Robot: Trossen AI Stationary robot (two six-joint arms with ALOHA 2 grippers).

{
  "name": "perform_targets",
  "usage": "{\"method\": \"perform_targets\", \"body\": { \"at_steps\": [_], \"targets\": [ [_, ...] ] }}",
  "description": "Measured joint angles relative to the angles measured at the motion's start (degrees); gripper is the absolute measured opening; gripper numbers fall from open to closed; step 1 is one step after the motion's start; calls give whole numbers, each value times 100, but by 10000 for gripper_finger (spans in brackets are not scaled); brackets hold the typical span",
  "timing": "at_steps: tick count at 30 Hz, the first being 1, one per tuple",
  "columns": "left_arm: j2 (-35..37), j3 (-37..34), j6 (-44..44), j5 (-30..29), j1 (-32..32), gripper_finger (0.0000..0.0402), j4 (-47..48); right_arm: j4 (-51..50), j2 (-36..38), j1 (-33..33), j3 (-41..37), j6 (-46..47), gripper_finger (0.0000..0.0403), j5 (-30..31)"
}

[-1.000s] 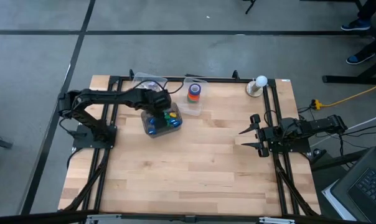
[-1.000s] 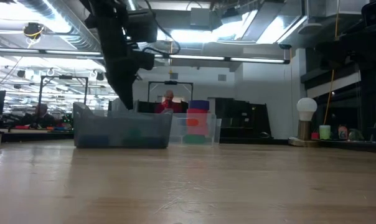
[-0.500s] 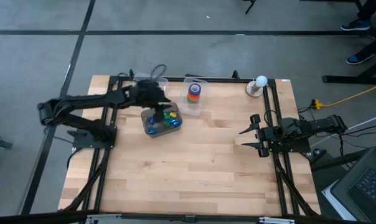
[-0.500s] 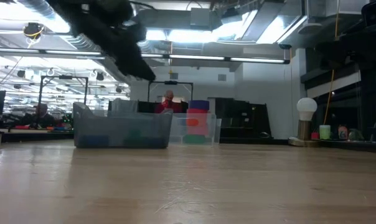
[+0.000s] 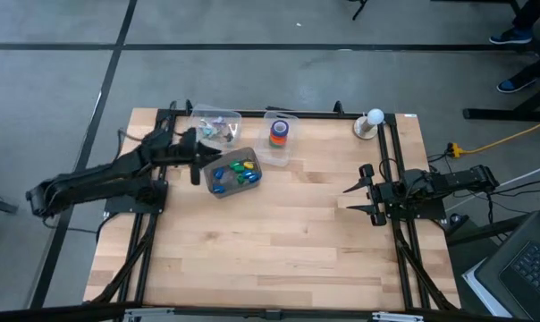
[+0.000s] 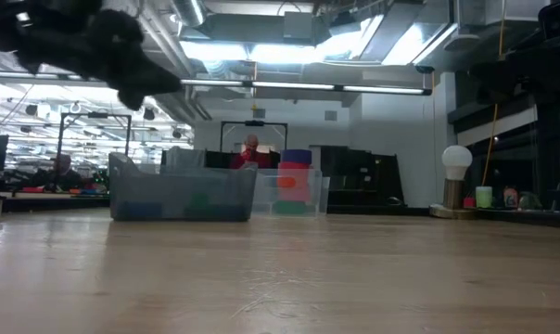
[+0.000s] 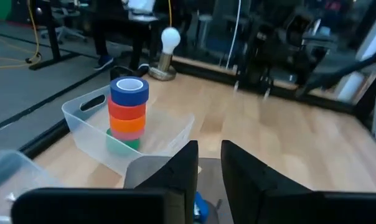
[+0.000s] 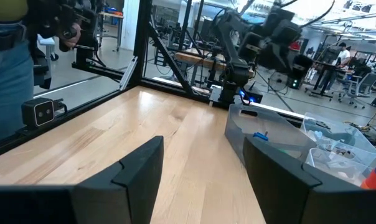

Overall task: Pick and place Stapler, Stapler remover, tape
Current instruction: Return to Home Position

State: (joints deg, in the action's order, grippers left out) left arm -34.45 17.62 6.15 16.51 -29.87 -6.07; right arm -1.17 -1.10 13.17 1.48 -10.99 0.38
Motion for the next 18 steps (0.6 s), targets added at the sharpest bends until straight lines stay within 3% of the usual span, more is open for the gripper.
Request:
{"method": "perform_targets", "body": {
  "at_steps": [8, 18],
  "targets": [
    [1707, -774, 690, 11, 24, 41, 480, 0, 0, 2, 0, -1, 225, 0],
    [2972, -850, 678, 161, 258, 5, 1928, -1, 0, 1, 0, 0, 225, 0]
  ]
}}
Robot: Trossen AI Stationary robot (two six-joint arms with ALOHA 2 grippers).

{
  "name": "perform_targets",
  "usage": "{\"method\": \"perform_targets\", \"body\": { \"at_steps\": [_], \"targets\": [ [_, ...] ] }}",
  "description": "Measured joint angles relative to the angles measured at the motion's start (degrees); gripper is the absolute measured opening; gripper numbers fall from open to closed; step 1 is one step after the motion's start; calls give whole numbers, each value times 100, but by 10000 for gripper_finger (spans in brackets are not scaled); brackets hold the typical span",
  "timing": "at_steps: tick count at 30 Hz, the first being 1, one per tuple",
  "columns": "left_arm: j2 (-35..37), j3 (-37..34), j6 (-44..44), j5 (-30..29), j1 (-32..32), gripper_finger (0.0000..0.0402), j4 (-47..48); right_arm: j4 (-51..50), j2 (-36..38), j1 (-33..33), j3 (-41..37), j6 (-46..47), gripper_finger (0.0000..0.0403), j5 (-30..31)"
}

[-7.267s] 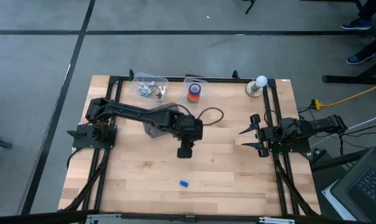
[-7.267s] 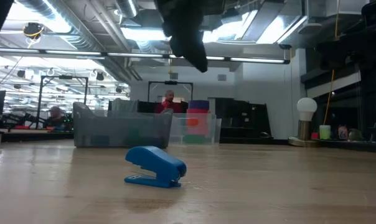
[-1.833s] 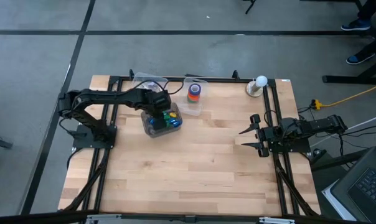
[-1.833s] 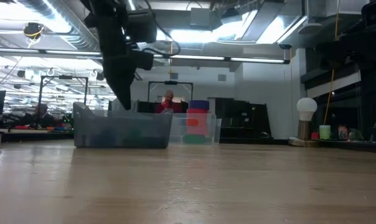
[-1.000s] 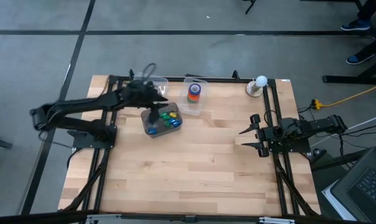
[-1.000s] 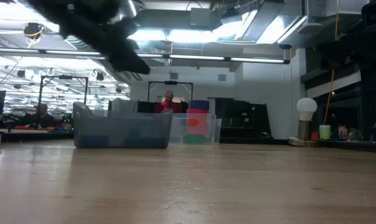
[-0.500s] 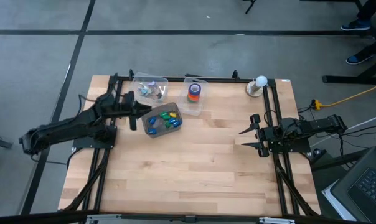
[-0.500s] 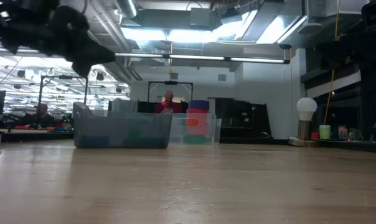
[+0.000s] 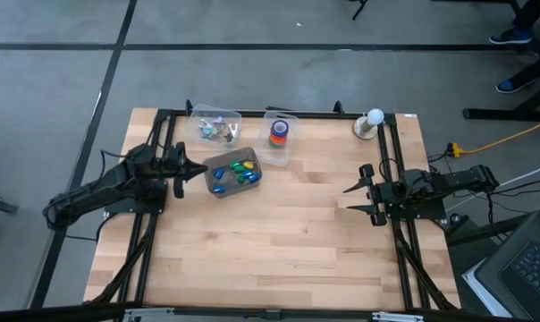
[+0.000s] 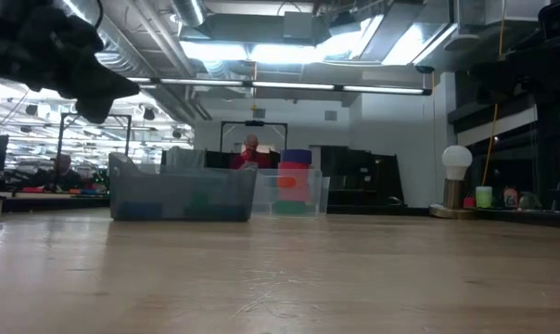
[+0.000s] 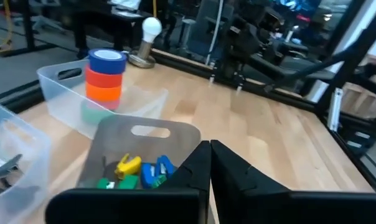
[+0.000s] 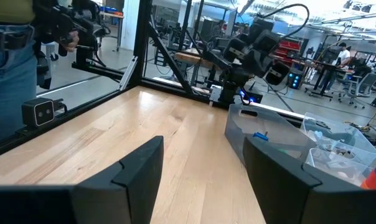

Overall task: Pick and place Stapler, Stapler remover, tape
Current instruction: Return to Home Position

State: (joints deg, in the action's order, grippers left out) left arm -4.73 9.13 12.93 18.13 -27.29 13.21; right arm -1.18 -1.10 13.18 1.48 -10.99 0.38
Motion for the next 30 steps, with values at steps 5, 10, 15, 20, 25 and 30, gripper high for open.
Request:
{"method": "perform_targets", "body": {
  "at_steps": [5, 10, 15, 20, 25, 30],
  "targets": [
    [352, -349, -7, -224, 336, 3, -178, -1, 0, -1, 0, 1, 225, 0],
    [472, -534, -17, -438, 714, 2, -613, 1, 0, 1, 0, -1, 225, 0],
    [472, -580, 79, -720, 1134, 4, -732, -1, 0, -1, 0, 1, 225, 0],
    [434, -863, 53, -1081, 1700, 2, -1542, 1, 0, 0, 1, -1, 225, 0],
    [293, -863, -347, -1317, 2071, 5, -1495, 1, 0, -1, 1, -1, 225, 0],
    [297, -863, -417, -1325, 2156, 2, -1495, 0, -1, 0, 0, -1, 225, 0]
  ]
}}
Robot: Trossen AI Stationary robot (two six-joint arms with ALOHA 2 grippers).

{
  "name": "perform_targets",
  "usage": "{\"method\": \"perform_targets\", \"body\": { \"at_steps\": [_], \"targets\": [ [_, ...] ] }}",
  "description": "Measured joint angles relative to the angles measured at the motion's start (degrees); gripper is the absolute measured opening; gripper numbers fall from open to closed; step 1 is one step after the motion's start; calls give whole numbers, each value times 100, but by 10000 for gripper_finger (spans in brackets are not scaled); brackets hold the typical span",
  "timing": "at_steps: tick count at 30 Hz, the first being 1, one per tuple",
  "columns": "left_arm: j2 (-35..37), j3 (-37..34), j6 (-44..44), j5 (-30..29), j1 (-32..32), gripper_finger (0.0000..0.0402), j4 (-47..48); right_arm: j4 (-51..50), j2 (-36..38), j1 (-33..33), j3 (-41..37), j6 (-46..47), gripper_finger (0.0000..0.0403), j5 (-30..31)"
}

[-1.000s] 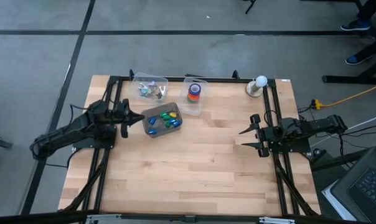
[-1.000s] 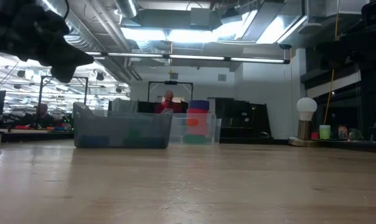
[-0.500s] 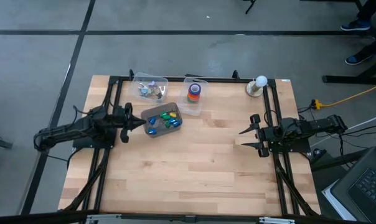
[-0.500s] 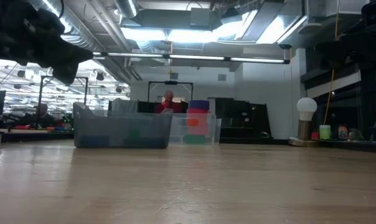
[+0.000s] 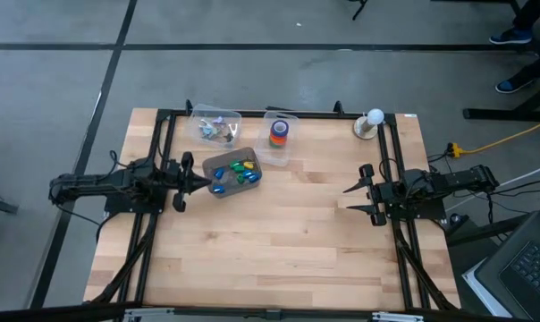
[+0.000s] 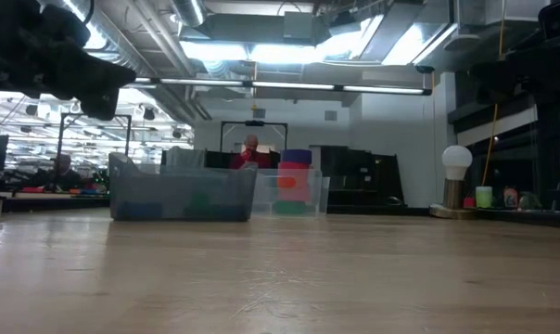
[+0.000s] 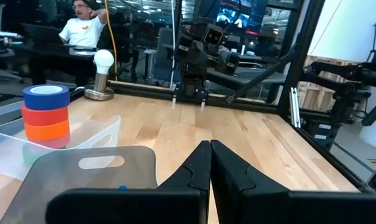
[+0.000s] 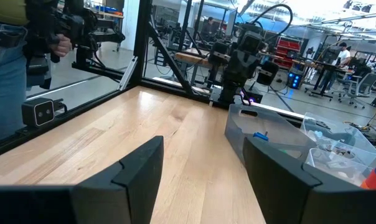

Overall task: Pick and place Stapler, Stapler remover, tape
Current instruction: Return to Home Position

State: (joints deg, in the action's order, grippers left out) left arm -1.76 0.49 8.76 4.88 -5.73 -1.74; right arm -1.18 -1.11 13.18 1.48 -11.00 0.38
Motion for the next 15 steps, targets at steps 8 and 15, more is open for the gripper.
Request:
{"method": "perform_targets", "body": {
  "at_steps": [8, 15],
  "targets": [
    [-229, 0, 146, -32, 96, 6, 12, 1, 1, -1, 2, 0, 225, 0],
    [-365, 0, 398, -35, 93, 2, 13, 1, 1, 1, 0, 0, 225, 0]
  ]
}}
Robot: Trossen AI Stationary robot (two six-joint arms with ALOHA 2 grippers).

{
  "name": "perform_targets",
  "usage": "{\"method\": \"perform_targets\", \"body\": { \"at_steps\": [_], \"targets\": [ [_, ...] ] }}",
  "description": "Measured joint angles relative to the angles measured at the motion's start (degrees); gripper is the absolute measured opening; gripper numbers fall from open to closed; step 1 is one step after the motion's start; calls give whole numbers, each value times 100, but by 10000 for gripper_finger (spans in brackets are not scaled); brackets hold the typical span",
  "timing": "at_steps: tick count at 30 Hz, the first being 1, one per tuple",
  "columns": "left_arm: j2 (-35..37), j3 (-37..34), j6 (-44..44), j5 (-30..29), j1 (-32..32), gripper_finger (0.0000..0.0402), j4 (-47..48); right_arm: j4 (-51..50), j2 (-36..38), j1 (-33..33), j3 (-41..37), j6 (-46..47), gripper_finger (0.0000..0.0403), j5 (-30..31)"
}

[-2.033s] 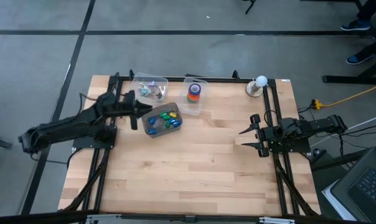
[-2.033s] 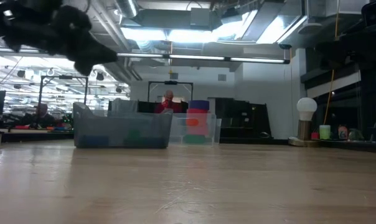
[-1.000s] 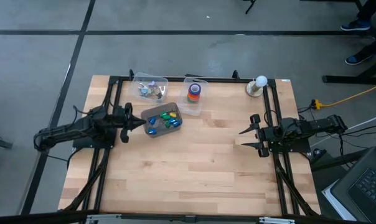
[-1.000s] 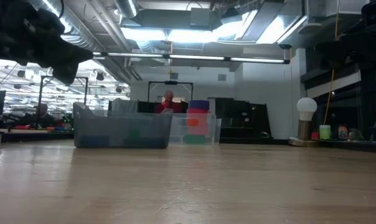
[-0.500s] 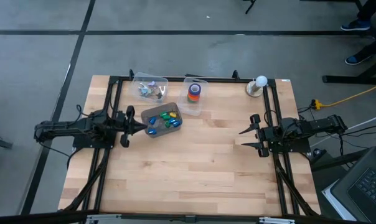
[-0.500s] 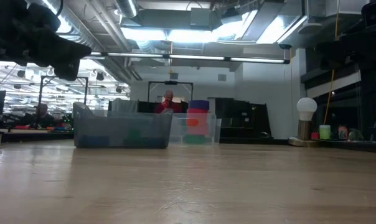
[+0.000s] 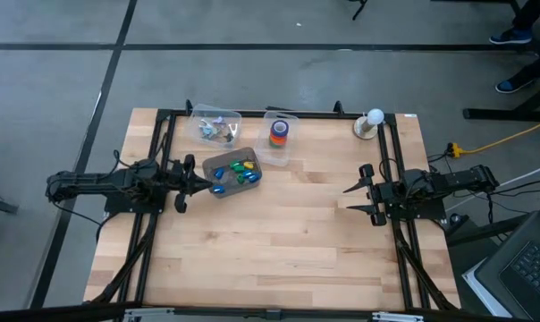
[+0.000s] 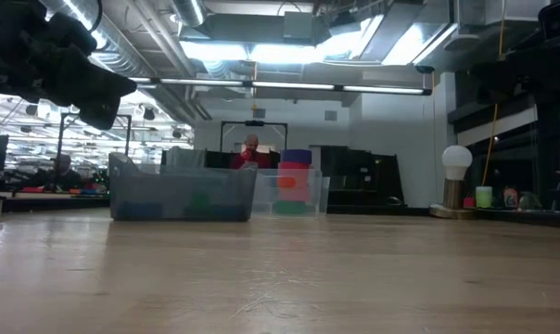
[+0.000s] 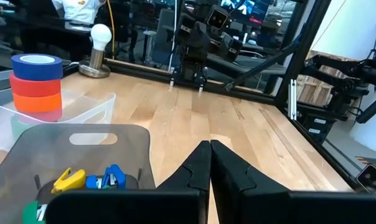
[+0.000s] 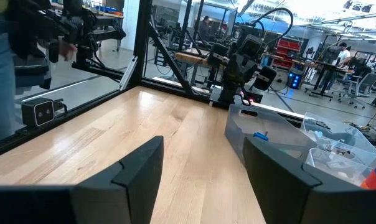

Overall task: Pick and place Stapler, Stapler remover, tape
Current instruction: Return to Home Position

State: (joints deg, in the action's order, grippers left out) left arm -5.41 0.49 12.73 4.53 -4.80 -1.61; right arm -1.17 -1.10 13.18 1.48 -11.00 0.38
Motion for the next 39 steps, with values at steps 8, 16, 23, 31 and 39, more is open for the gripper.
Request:
{"method": "perform_targets", "body": {
  "at_steps": [8, 16, 23, 31, 39],
  "targets": [
    [0, 0, 2, 0, 0, 7, 0, 0, -1, -2, 1, 0, 225, 0],
    [0, 0, 2, -1, 0, 5, 0, -2, 0, -2, 2, 0, 225, 0],
    [0, 0, 2, 0, 0, 6, 0, -1, 0, -1, 1, 2, 225, 0],
    [0, 0, 2, 1, 0, 7, 0, -1, -1, -1, 1, 1, 225, 0],
    [0, 0, 2, 1, 0, 6, 0, 0, 0, -1, 2, 0, 225, 0]
  ]
}}
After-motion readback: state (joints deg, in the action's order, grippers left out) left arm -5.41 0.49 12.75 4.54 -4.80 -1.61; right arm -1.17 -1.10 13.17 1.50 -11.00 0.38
